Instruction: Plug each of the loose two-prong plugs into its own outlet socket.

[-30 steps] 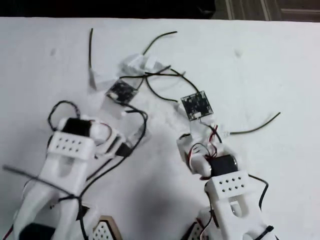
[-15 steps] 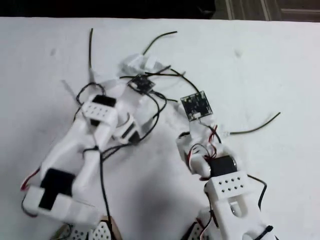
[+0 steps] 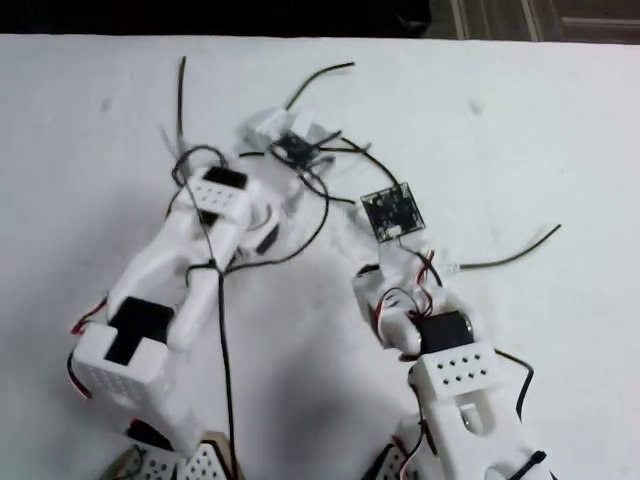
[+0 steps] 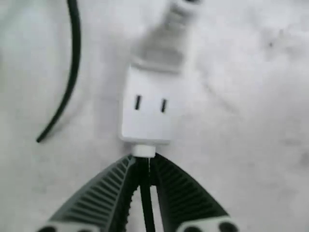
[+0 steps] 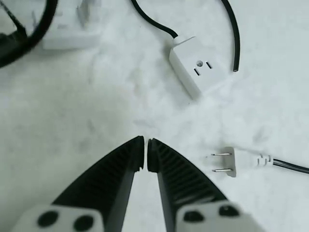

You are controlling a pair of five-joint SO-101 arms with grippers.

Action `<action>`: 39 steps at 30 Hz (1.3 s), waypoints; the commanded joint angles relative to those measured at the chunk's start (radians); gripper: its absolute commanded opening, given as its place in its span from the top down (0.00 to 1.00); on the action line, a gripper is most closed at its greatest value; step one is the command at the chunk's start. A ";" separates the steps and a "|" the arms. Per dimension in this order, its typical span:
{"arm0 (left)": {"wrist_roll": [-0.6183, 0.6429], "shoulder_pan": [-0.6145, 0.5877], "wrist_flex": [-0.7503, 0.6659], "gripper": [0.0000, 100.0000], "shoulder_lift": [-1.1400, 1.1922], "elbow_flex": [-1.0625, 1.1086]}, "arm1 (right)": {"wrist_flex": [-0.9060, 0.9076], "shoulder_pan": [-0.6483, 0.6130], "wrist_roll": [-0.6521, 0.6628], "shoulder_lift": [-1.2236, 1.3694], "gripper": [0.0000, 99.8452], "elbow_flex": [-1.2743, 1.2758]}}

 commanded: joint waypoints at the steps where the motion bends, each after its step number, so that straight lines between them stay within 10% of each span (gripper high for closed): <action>1: -0.005 -0.025 0.025 0.97 0.001 -0.135 | -0.021 0.008 -0.003 -0.018 0.98 -0.008; 10: -0.002 -0.107 0.015 0.95 0.004 -0.362 | -0.021 0.005 -0.003 -0.018 0.98 -0.008; 17: 0.100 -0.162 0.074 0.69 -0.005 -0.394 | -0.021 0.005 -0.003 -0.018 0.98 -0.008; 30: 0.112 -0.088 0.525 0.73 -0.007 -0.801 | -0.028 0.163 -0.011 -0.018 0.98 -0.064; 39: 0.183 0.091 0.500 0.73 0.044 -0.790 | -0.027 0.239 -0.011 -0.018 0.98 -0.092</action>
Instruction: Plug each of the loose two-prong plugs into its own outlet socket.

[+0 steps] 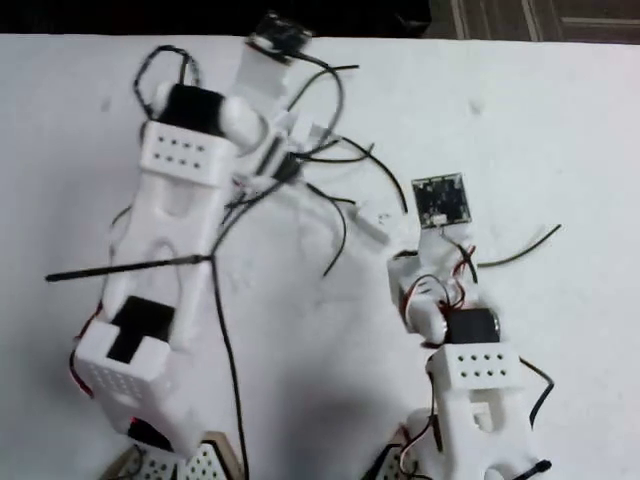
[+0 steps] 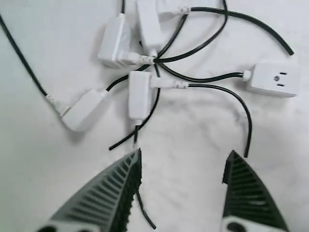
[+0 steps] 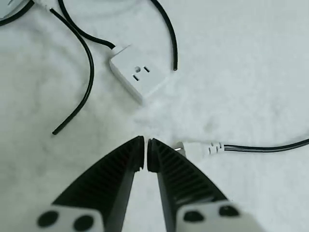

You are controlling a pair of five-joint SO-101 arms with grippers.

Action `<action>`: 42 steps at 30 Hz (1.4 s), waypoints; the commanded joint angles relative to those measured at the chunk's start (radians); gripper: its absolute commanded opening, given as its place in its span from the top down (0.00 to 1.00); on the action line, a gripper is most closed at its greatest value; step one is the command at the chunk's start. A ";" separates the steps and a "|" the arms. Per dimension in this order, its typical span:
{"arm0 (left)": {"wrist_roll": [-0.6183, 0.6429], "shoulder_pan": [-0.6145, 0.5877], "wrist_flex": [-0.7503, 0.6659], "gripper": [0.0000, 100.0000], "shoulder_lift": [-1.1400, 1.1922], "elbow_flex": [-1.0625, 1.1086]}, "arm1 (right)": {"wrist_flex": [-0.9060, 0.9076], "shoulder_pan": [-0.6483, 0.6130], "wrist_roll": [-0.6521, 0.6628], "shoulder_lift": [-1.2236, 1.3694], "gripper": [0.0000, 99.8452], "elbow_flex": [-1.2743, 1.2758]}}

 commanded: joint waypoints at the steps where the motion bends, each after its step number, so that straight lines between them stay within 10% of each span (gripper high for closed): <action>1: 0.078 0.064 -0.057 0.73 0.030 0.009 | -0.005 0.030 -0.011 -0.018 0.98 -0.066; 11: 0.106 0.001 0.066 0.73 0.028 0.012 | 0.134 -0.065 0.118 0.042 0.84 -0.187; 21: 0.126 -0.133 0.068 0.73 -0.341 0.299 | 0.254 -0.133 0.319 0.708 0.77 -0.667; 42: 0.124 -0.248 -0.434 0.73 -1.006 1.445 | 0.372 -0.111 0.463 1.432 0.76 -1.298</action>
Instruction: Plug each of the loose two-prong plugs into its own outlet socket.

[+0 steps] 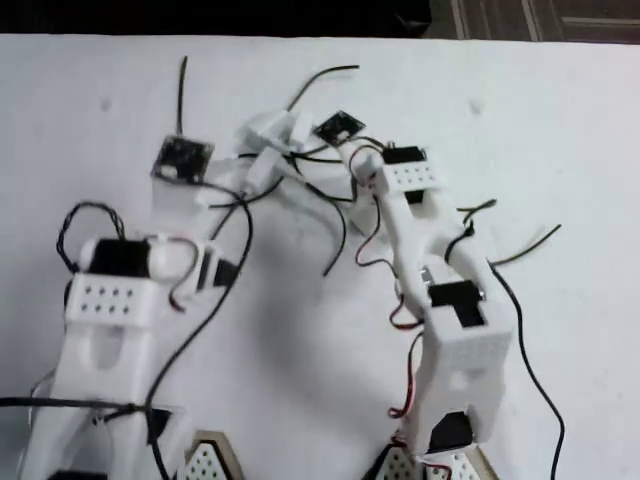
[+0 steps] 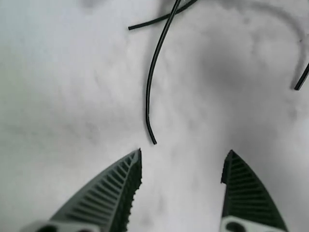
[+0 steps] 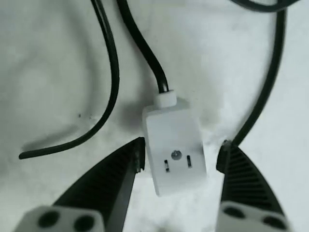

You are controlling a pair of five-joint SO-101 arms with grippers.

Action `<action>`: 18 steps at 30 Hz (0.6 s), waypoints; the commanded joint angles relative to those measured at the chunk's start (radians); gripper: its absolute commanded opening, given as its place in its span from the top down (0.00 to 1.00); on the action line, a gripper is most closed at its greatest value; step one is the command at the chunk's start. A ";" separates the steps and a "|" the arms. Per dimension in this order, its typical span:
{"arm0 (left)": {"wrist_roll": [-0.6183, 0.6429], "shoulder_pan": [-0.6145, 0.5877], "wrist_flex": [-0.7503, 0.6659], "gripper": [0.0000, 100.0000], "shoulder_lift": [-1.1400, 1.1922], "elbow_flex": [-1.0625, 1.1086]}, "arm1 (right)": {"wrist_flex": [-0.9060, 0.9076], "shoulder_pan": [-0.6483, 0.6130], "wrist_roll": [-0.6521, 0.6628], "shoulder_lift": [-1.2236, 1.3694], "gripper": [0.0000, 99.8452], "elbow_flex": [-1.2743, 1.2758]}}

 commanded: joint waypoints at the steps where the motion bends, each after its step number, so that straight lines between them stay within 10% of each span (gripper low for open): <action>1: 0.002 -0.012 -0.058 0.73 -0.082 0.101 | 0.008 0.010 0.005 0.035 0.76 -0.086; 8: -0.106 -0.073 -0.052 0.73 -0.211 0.233 | 0.010 0.022 0.002 0.085 0.99 -0.149; 18: -0.226 -0.292 -0.021 0.73 -0.421 0.382 | 0.222 0.038 0.002 -0.179 0.98 -0.157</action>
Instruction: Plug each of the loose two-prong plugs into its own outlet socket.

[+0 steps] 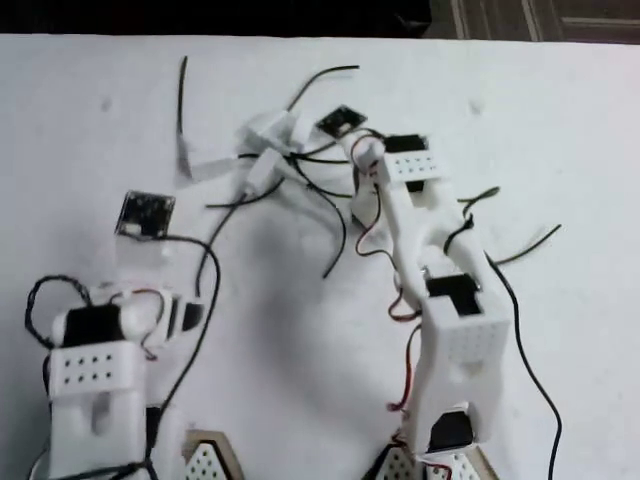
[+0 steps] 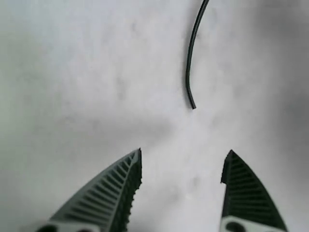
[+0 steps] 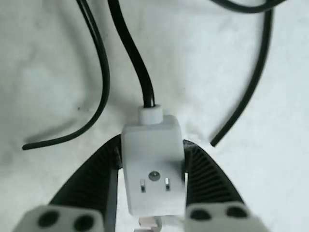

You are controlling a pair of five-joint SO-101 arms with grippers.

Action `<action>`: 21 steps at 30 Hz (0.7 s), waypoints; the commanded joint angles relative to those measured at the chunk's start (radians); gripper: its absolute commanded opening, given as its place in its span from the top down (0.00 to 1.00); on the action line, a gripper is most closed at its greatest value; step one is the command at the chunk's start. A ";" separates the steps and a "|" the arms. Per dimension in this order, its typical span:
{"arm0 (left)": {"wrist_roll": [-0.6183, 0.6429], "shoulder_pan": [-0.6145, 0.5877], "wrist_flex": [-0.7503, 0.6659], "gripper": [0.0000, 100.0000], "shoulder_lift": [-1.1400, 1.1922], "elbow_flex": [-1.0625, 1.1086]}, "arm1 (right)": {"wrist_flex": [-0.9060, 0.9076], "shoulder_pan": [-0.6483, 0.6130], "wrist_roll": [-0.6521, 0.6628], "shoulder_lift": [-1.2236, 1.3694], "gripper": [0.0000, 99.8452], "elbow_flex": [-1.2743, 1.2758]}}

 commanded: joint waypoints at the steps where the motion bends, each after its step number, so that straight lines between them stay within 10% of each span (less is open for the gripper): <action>1: -0.063 -0.081 -0.014 0.73 -0.091 0.055 | 0.096 0.021 0.003 -0.183 0.98 -0.035; 21: -0.081 -0.177 0.023 0.73 -0.684 0.385 | 0.429 0.019 0.008 -0.750 0.98 -0.023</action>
